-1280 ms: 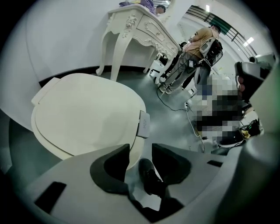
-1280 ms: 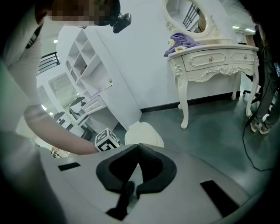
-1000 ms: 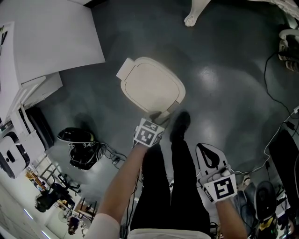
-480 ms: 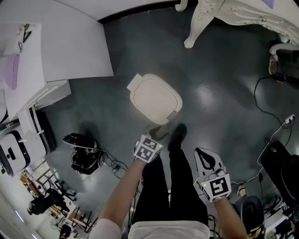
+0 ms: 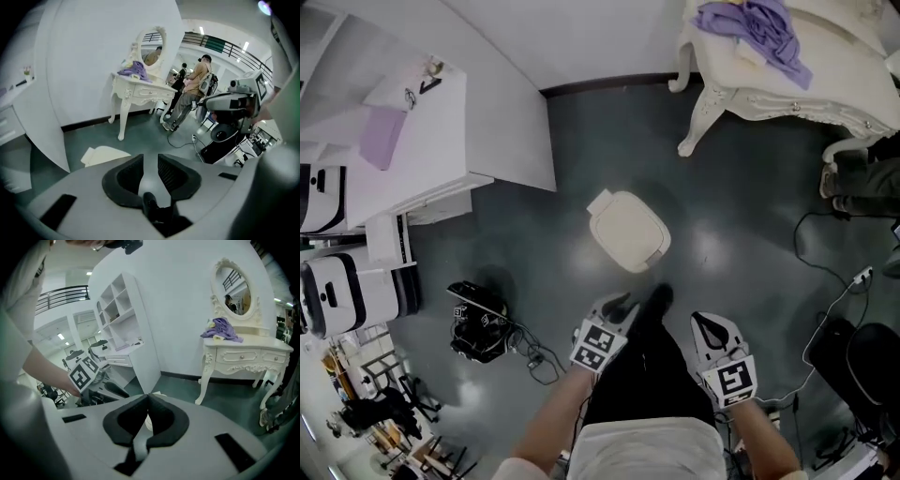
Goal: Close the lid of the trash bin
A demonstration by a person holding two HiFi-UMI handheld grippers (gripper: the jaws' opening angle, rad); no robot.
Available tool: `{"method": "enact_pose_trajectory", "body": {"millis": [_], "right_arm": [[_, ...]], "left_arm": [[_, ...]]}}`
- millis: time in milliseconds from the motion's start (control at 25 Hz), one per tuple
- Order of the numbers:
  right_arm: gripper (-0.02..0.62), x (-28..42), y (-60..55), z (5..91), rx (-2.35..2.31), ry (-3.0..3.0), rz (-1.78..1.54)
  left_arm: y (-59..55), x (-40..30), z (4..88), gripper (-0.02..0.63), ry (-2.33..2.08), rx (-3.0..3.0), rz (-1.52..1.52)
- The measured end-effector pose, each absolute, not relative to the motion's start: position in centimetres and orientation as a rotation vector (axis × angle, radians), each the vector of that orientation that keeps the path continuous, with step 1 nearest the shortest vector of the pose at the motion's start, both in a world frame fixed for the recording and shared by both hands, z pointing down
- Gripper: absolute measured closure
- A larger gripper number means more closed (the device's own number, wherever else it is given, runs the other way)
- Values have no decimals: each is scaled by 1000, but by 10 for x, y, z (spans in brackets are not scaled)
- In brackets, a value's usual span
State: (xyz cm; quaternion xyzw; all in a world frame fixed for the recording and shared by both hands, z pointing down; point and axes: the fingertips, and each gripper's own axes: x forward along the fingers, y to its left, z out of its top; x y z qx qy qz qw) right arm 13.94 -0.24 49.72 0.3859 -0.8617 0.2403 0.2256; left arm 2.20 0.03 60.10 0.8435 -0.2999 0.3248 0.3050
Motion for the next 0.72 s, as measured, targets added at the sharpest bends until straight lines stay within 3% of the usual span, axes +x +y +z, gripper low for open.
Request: {"method": "enact_pose_trajectory", "body": {"millis": [400, 720], "right_arm": [[583, 86, 42, 422, 997, -2424, 499], [583, 78, 107, 355, 1029, -2446, 423]], "left_arm": [[69, -22, 477, 588, -962, 2337, 686], [149, -43, 399, 592, -1053, 2408, 559]]}}
